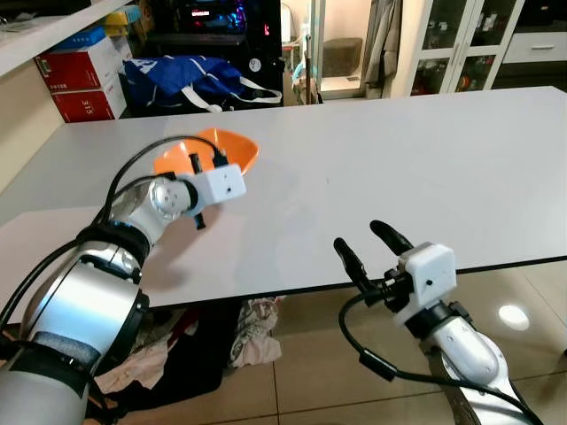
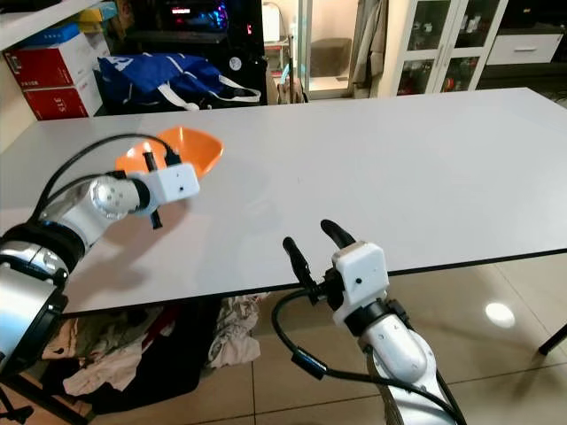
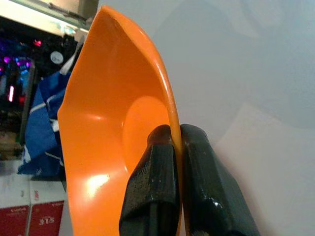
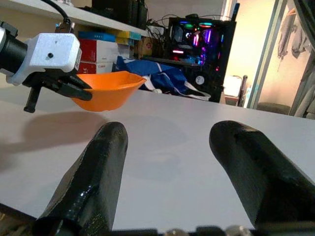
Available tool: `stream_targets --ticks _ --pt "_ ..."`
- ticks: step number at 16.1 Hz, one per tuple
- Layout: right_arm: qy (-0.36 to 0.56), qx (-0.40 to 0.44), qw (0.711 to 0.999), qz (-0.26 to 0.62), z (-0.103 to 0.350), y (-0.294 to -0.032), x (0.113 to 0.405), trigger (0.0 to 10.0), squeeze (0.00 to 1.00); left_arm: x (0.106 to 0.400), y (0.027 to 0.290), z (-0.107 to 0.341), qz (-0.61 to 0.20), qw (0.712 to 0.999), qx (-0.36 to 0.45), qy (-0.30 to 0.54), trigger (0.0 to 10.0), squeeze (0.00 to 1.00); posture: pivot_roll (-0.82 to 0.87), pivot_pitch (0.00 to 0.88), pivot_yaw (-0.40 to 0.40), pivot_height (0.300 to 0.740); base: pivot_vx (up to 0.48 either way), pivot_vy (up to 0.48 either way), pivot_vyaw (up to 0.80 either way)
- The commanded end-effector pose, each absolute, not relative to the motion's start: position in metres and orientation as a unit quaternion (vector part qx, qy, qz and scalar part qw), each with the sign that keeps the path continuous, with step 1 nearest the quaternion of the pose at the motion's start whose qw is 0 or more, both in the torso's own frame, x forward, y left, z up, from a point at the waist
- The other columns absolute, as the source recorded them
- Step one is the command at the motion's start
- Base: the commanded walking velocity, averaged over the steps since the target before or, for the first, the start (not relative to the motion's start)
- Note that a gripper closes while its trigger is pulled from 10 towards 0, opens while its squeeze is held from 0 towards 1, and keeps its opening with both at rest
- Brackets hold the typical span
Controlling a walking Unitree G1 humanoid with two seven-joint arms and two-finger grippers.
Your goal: Setting the table
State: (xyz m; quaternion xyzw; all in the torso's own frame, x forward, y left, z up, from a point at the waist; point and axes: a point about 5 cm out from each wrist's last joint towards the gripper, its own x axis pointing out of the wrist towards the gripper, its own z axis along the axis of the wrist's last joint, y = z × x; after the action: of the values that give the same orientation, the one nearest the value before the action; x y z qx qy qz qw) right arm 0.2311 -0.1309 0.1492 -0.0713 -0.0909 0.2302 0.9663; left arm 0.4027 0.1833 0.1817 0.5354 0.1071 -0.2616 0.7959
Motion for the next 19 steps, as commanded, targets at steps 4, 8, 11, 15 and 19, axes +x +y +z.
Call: stream_targets --ticks 4,8,11,15,19 --pt "-0.077 -0.075 0.968 0.225 0.150 -0.134 0.221 10.0 0.00 0.403 0.182 0.182 -0.256 0.806 0.524 0.104 0.0 0.00 -0.21 0.020 0.090 0.740 0.000 0.000 0.00" --pt "-0.074 -0.072 0.969 0.224 0.151 -0.133 0.221 10.0 0.00 0.399 0.177 0.170 -0.284 0.798 0.519 0.118 0.0 0.00 -0.21 0.025 0.086 0.740 0.000 0.000 0.00" --pt "-0.072 -0.070 0.969 0.227 0.151 -0.131 0.222 10.0 0.00 0.397 0.177 0.165 -0.289 0.795 0.519 0.124 0.0 0.00 -0.20 0.027 0.083 0.740 0.000 0.000 0.00" --pt "-0.071 -0.068 0.969 0.228 0.150 -0.130 0.223 10.0 0.00 0.397 0.177 0.165 -0.285 0.795 0.520 0.124 10.0 0.00 -0.20 0.023 0.086 0.740 0.000 0.000 0.00" --pt "-0.071 -0.066 0.969 0.227 0.150 -0.128 0.224 10.0 0.00 0.397 0.175 0.163 -0.290 0.790 0.525 0.125 10.0 0.00 -0.19 0.027 0.086 0.740 0.000 0.000 0.00"
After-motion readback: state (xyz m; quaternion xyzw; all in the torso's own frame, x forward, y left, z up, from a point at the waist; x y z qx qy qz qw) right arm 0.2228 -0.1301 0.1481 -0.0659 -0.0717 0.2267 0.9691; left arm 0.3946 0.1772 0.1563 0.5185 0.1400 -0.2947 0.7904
